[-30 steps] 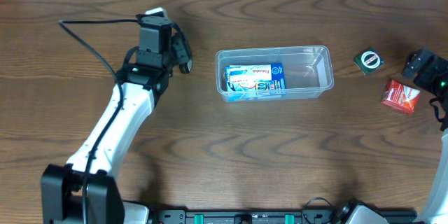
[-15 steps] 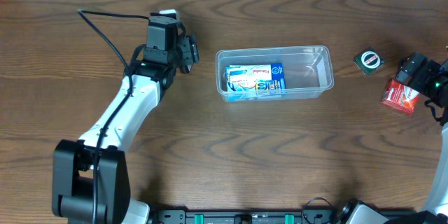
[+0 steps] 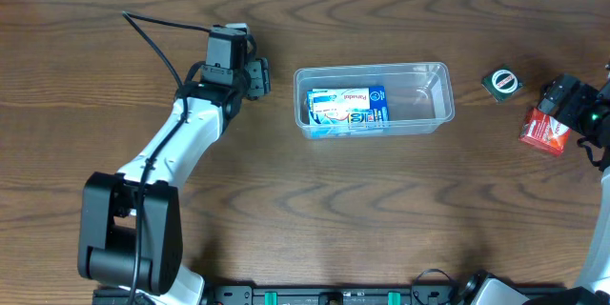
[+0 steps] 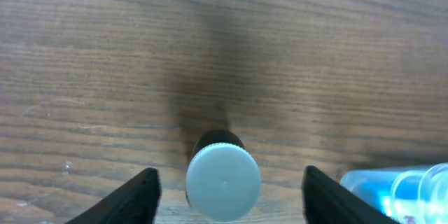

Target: Pack container

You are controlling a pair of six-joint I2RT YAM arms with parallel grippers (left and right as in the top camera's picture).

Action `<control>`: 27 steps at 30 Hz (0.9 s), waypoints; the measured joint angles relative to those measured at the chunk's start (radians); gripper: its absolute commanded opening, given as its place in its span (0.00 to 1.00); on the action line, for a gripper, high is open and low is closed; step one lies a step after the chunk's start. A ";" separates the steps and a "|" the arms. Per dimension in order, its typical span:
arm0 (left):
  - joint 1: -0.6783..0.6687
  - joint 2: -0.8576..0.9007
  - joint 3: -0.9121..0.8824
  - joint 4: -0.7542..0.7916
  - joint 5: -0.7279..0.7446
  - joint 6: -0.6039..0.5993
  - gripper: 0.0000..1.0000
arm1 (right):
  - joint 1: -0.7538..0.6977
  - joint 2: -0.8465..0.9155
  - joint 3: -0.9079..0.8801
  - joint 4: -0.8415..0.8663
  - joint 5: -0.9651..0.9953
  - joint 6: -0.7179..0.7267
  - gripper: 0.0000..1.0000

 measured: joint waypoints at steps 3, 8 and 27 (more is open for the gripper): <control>0.000 0.000 0.000 -0.001 0.001 0.000 0.63 | 0.000 0.000 0.000 -0.001 0.000 0.000 0.99; 0.000 0.000 0.000 -0.001 0.000 0.000 0.62 | 0.000 0.000 0.000 -0.009 0.000 0.000 0.99; 0.000 0.006 0.000 0.001 -0.020 0.005 0.52 | 0.000 0.000 0.000 -0.013 0.000 0.000 0.99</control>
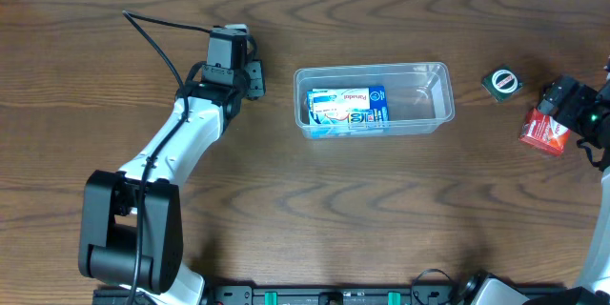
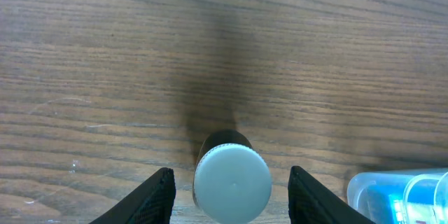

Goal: Pack container
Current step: 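Close the left gripper around the white-capped bottle's cap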

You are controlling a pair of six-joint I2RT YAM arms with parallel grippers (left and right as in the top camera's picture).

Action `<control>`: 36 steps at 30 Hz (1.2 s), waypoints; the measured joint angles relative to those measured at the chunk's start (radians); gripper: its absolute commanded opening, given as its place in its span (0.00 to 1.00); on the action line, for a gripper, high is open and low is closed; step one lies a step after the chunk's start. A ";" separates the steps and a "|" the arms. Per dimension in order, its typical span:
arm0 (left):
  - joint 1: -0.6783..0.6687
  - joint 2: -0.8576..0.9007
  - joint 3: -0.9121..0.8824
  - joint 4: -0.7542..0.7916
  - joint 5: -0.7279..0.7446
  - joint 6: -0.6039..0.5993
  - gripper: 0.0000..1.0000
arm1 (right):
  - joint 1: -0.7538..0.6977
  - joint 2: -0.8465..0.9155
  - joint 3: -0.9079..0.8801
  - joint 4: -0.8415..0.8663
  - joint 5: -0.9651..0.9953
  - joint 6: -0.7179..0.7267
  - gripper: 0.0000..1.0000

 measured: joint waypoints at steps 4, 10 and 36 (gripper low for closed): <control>0.000 0.001 0.000 0.011 0.000 0.018 0.52 | 0.000 0.000 0.000 -0.003 0.000 0.000 0.99; 0.000 0.013 0.000 0.022 0.000 0.022 0.52 | 0.000 0.000 0.000 -0.003 0.000 0.000 0.99; 0.000 0.015 0.000 0.029 -0.003 0.044 0.27 | 0.000 0.000 0.000 -0.007 0.000 0.000 0.99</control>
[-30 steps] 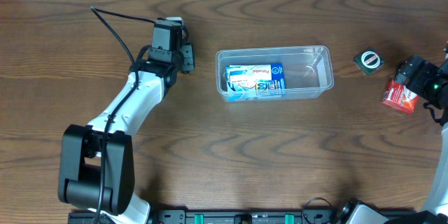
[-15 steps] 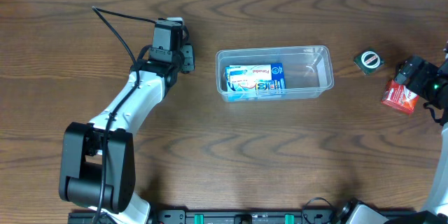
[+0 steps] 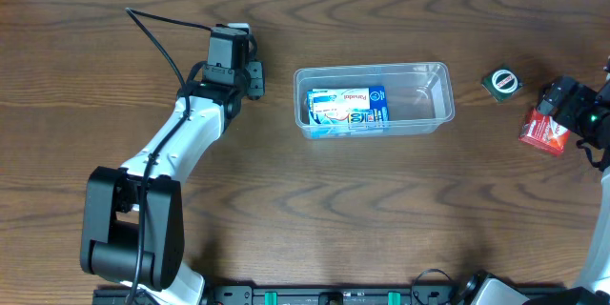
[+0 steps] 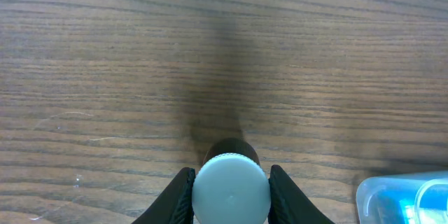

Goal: Pack container
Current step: 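Close the left gripper around the white-capped bottle's cap, then lift the bottle with the left gripper and carry it over the container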

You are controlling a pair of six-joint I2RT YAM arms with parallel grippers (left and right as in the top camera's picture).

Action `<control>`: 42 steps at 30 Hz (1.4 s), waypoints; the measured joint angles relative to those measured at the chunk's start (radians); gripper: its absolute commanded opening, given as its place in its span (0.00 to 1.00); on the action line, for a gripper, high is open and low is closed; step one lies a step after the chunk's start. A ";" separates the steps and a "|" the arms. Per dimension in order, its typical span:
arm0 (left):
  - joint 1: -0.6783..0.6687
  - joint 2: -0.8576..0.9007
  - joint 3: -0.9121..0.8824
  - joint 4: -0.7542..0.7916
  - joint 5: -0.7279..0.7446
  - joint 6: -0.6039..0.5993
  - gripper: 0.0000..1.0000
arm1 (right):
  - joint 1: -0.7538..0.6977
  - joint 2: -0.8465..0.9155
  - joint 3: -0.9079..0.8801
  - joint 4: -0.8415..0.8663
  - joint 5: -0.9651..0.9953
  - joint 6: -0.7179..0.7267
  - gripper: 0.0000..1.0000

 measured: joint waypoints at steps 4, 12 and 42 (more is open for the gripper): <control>0.000 0.000 0.000 0.000 0.000 0.000 0.27 | 0.000 0.000 0.000 0.000 0.000 0.000 0.99; 0.000 -0.060 0.000 -0.094 0.000 0.000 0.27 | 0.000 0.000 0.000 0.000 0.000 0.000 0.99; -0.457 -0.197 0.267 -0.132 0.031 -0.354 0.22 | 0.000 0.000 0.000 -0.050 0.144 0.049 0.99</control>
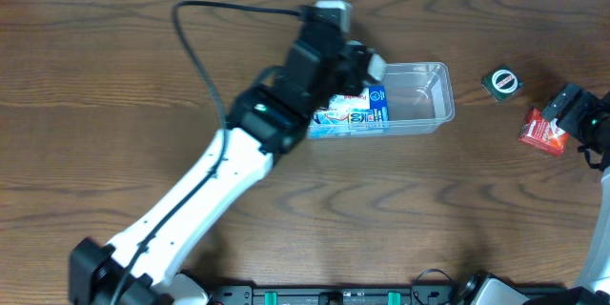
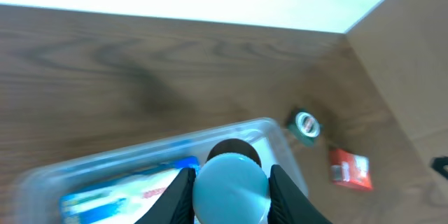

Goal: Pack container
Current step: 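Lift the bottle with the left gripper and carry it over the container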

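My left gripper (image 2: 231,194) is shut on a dark bottle with a white cap (image 2: 231,185), holding it above the clear plastic container (image 1: 438,91). From overhead the cap (image 1: 376,65) shows at the gripper's tip over the container's left half. A blue and white box (image 1: 367,107) lies in the container's left end, partly hidden by the arm. My right gripper (image 1: 572,107) rests at the table's far right beside a red packet (image 1: 540,132); its jaws cannot be made out.
A small round green and white object (image 1: 501,81) sits right of the container, also seen from the left wrist (image 2: 306,124). The red packet (image 2: 349,169) lies beyond it. The table's far edge runs behind the container.
My left gripper held the bottle on the table left of the container. Now it holds the bottle in the air over the container, and the arm has swung right.
My left gripper stood open around the white-capped bottle on the table left of the container. Its fingers were then closer to the cap, then shut on it. Now the bottle is lifted and over the container. The right arm stayed put.
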You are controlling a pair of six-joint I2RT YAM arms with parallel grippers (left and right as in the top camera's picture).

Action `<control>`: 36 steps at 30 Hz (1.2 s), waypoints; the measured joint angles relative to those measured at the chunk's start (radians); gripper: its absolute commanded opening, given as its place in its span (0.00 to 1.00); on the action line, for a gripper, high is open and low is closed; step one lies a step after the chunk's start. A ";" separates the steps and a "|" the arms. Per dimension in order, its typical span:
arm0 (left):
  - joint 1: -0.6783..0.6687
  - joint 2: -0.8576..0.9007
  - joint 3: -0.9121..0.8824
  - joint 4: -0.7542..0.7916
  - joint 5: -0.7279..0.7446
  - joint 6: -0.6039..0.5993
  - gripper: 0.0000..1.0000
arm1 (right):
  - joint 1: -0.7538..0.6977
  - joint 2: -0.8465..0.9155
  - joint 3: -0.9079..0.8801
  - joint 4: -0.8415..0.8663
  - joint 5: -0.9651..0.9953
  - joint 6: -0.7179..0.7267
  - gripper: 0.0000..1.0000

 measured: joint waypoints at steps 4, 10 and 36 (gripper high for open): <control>-0.062 0.069 0.000 0.079 0.001 -0.062 0.22 | 0.000 0.000 0.000 -0.014 0.003 0.000 0.99; -0.122 0.179 0.000 0.183 0.000 -0.127 0.22 | 0.000 0.000 0.000 -0.020 0.004 0.001 0.99; -0.192 0.259 0.000 0.169 -0.144 0.011 0.22 | 0.000 0.000 0.000 -0.036 0.003 0.001 0.99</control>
